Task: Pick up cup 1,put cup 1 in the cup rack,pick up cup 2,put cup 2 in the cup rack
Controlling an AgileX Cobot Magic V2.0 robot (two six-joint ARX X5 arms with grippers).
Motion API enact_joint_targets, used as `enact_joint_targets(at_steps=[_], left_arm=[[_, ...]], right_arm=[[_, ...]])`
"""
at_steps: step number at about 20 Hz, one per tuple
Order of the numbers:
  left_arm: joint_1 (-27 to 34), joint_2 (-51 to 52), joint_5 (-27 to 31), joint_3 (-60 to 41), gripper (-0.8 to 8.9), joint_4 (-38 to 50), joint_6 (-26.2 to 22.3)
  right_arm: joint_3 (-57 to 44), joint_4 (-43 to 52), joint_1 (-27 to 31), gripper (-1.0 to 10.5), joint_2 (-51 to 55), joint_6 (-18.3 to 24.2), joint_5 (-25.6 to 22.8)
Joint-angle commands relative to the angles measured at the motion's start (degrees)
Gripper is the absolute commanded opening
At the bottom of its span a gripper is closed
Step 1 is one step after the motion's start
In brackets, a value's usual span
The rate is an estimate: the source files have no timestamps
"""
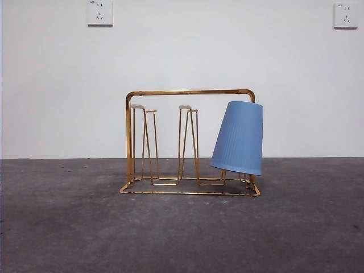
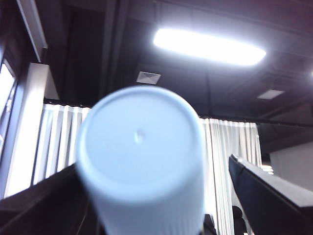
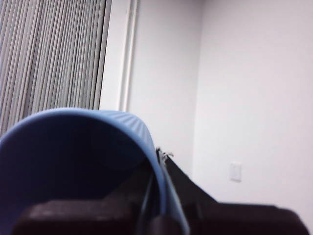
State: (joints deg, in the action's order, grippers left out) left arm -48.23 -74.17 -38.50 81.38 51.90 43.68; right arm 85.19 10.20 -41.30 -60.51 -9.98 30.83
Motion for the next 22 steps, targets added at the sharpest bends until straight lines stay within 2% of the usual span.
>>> enact_joint_targets(at_steps=[1,5,6,8,9,13,14,16,18,22], left_arm=[[-0.13,-0.09,-0.33,-0.24,4.76,1.05,0.66],[-0.07,-0.09,-0.33,-0.24,4.60,1.75,0.68],[-0.07,-0.09,-0.31,-0.24,3.98,1.75,0.66],[0.00,-0.09,-0.28,-0.24,1.86,1.75,0.61],[0.00,-0.09,-0.28,-0.24,1.23,1.75,0.61],[0.31,-0.09,-0.42,-0.24,0.76,1.55,0.87],[0.37,-0.09,-0.46,-0.24,0.04,1.53,0.94],[0.72,-0.07,-0.44,-0.24,-0.07,1.60,1.20],[1.27,0.44,-0.44,-0.24,-0.07,1.60,1.36],[3.13,2.95,-0.55,-0.24,-0.07,1.51,1.38]], right_arm=[[-0.17,0.57,0.00,-0.1,-0.96,-1.22,0.24],[-0.17,0.94,0.00,-0.1,-1.68,-1.09,0.37],[-0.17,1.01,0.00,-0.1,-1.68,-1.11,0.72],[-0.17,0.92,0.00,-0.1,-1.68,-1.14,0.87],[-0.17,0.79,0.00,-0.1,-1.70,-1.14,0.90],[-0.17,-1.29,0.00,0.1,-1.90,-1.18,0.94],[-0.17,-1.73,0.00,0.1,-1.90,-1.44,0.94],[-0.17,-2.67,0.00,0.6,-1.70,-1.73,1.49],[-0.17,-3.17,0.02,2.0,-1.33,-1.88,2.75],[-0.17,-6.49,0.02,2.3,1.09,-1.38,3.26]])
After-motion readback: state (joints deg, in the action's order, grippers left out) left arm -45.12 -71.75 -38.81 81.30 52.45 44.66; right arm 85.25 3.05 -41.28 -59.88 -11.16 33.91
